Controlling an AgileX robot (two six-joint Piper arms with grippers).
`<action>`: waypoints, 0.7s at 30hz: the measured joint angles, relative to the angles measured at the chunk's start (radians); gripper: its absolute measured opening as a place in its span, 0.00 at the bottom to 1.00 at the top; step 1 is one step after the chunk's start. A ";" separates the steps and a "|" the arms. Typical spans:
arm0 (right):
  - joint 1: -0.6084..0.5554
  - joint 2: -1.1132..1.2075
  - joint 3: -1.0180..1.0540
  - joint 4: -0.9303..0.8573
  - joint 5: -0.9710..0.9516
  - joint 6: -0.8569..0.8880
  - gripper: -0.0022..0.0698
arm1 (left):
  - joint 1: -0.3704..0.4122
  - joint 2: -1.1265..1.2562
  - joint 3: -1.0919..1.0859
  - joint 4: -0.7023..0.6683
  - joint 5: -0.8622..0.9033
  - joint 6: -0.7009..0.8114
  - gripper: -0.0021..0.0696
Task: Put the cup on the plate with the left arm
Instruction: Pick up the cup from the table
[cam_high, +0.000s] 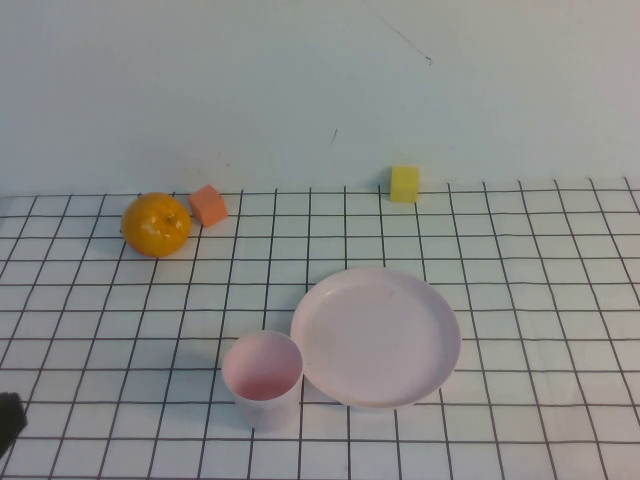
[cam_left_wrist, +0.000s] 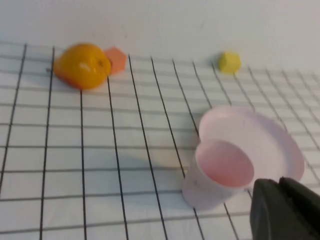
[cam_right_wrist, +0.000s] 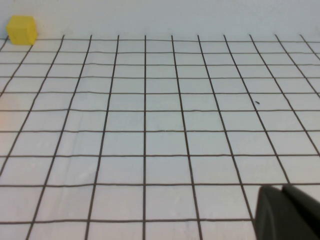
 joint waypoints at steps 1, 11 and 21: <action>0.000 0.000 0.000 0.000 0.000 0.000 0.03 | 0.000 0.048 -0.017 -0.007 0.031 0.038 0.03; 0.000 0.000 0.000 0.000 0.000 0.000 0.03 | 0.000 0.389 -0.188 -0.118 0.108 0.129 0.20; 0.000 0.000 0.000 0.000 0.000 0.000 0.03 | 0.000 0.651 -0.340 -0.340 0.165 0.407 0.69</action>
